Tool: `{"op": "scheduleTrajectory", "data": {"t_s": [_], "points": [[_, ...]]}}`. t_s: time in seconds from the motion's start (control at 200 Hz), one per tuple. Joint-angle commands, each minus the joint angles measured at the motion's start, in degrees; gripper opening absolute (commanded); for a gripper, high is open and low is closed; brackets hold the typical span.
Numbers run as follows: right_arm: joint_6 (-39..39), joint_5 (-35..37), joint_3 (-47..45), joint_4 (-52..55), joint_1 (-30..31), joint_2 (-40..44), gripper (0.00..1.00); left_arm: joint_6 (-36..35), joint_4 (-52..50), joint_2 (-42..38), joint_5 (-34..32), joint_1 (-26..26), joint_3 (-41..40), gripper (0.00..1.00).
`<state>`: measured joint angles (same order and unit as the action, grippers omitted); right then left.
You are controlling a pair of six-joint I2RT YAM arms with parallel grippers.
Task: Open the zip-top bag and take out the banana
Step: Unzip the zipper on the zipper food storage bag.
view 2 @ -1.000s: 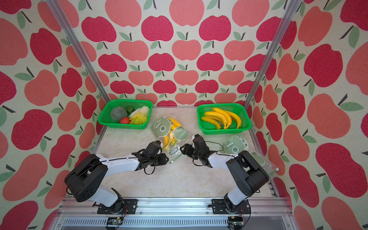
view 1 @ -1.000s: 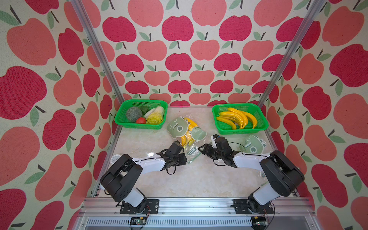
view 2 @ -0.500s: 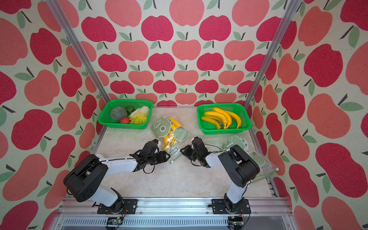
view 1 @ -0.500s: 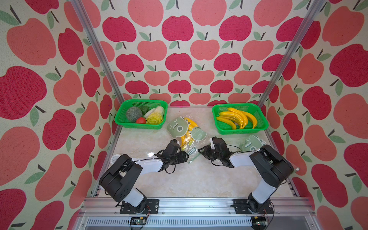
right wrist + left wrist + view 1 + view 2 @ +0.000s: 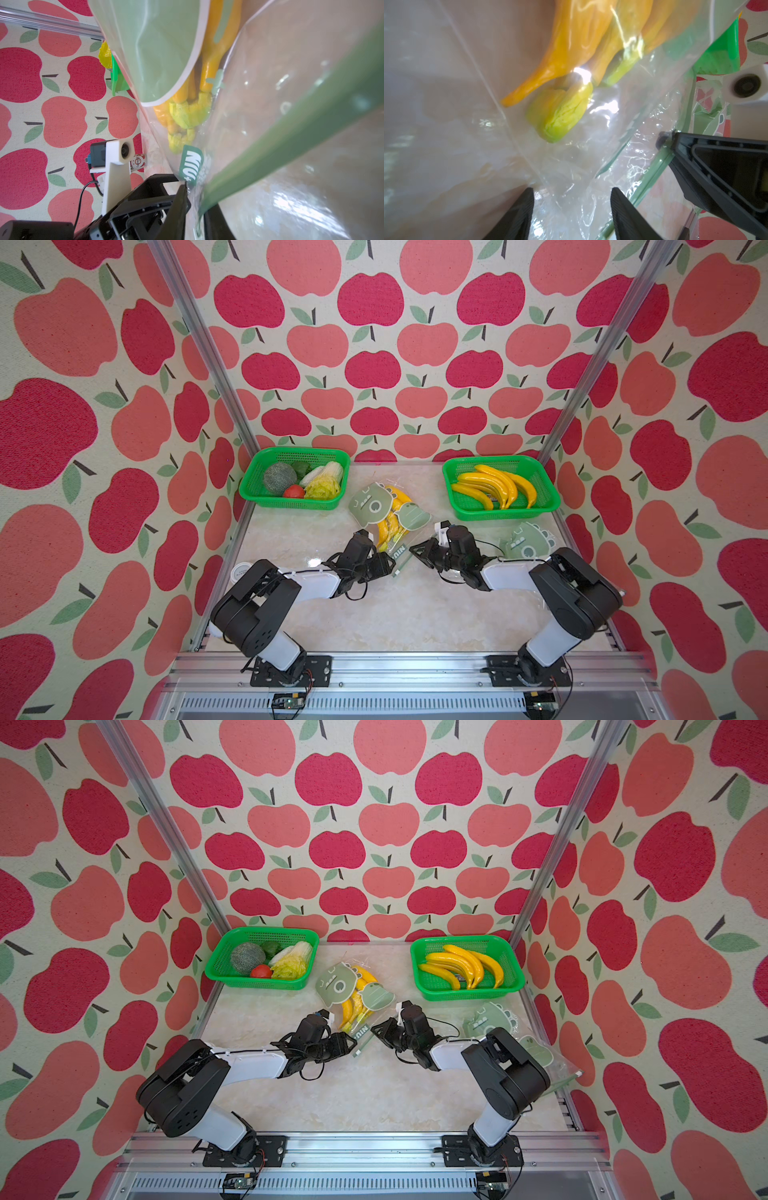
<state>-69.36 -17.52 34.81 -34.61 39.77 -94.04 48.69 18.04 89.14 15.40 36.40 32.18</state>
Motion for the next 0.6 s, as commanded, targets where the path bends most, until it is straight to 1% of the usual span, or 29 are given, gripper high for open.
{"op": "scheduleTrajectory", "data": {"t_s": [0.0,0.07,0.135,0.175,0.355,0.505,0.595], "points": [[0.1,0.1,0.8,2.8,1.2,3.4,0.18,2.1,-0.6,-0.7,1.3,0.2,-2.0,0.61],[0.3,0.9,0.5,3.7,1.6,4.0,0.17,2.7,0.6,-0.3,1.6,0.2,-2.4,0.56],[0.0,1.1,-0.1,3.7,1.7,4.0,0.16,3.2,1.7,0.5,2.2,0.2,-2.2,0.44],[-0.2,1.1,-0.4,3.4,1.8,3.9,0.16,3.7,2.9,1.2,2.7,0.1,-2.2,0.40],[-0.6,1.9,-1.4,3.5,1.9,2.9,0.14,4.2,4.9,3.0,3.5,0.5,-1.0,0.30],[-0.5,3.6,-2.1,5.5,2.0,2.2,0.13,2.9,1.9,1.0,0.9,1.2,-0.3,0.22],[-0.6,4.0,-2.6,5.7,2.0,1.7,0.13,2.3,1.0,-0.1,0.1,1.4,-0.3,0.14]]}}
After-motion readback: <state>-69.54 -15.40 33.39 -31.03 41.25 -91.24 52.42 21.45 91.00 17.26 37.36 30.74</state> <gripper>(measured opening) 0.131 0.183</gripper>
